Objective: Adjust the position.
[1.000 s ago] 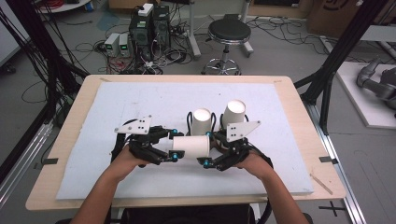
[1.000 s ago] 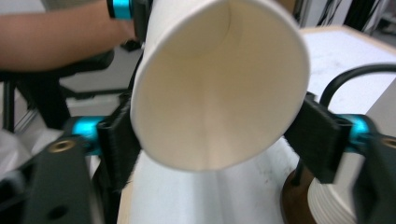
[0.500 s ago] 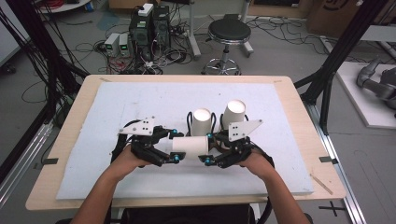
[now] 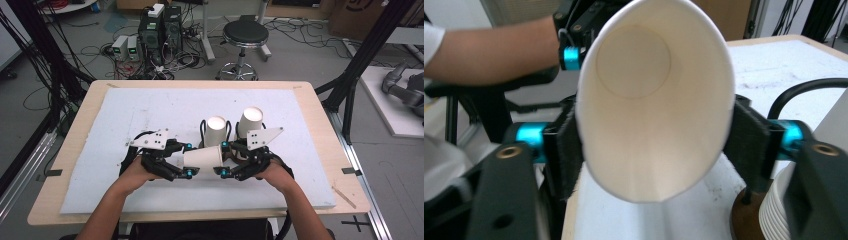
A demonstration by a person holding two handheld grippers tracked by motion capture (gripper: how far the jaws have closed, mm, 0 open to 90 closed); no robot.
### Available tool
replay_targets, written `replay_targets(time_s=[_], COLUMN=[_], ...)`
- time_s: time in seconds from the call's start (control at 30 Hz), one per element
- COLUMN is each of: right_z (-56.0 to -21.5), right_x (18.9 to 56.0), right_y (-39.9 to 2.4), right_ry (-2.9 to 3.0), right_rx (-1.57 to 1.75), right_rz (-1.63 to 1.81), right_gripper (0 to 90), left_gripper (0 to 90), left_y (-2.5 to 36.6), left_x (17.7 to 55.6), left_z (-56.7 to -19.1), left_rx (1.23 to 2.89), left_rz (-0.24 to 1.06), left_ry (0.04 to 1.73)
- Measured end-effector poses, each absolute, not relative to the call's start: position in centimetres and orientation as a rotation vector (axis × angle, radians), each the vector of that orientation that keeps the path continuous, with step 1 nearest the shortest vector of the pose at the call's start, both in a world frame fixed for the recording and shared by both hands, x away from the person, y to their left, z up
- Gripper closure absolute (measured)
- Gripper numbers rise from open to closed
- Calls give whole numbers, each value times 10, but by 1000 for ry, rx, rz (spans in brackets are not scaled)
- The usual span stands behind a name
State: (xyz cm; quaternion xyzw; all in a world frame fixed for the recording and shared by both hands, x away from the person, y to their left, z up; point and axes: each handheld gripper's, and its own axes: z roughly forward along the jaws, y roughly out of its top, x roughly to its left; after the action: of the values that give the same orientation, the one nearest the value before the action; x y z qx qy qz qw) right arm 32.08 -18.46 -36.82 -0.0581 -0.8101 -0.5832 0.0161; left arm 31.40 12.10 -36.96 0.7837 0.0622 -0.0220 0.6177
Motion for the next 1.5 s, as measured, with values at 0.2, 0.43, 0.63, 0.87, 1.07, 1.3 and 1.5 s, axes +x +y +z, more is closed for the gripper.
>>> replay_targets(time_s=[0.2,0.43,0.63,0.87,1.07,1.3,1.5], right_z=[-367,-365,-364,-364,-364,-365,-362], right_x=[321,320,321,321,320,319,319], right_y=[-186,-188,-190,-188,-185,-183,-186], right_ry=[-2466,-2475,-2474,-2481,-2414,-2391,-2422], right_rx=[-236,-160,-176,-164,-222,-215,-170], right_rz=[-1868,-1879,-1843,-1829,-1866,-1914,-1897], right_gripper=[215,368,417,425,232,306,380], left_gripper=[364,365,351,356,359,360,356], left_y=[121,119,116,112,115,113,111], left_x=[313,313,314,312,313,313,313], left_z=[-366,-368,-372,-374,-372,-374,-375], left_rx=[1764,1783,1808,1847,1812,1793,1821], left_rz=[-40,-50,-70,-54,-62,-87,-85], left_ry=[132,142,185,155,138,132,161])
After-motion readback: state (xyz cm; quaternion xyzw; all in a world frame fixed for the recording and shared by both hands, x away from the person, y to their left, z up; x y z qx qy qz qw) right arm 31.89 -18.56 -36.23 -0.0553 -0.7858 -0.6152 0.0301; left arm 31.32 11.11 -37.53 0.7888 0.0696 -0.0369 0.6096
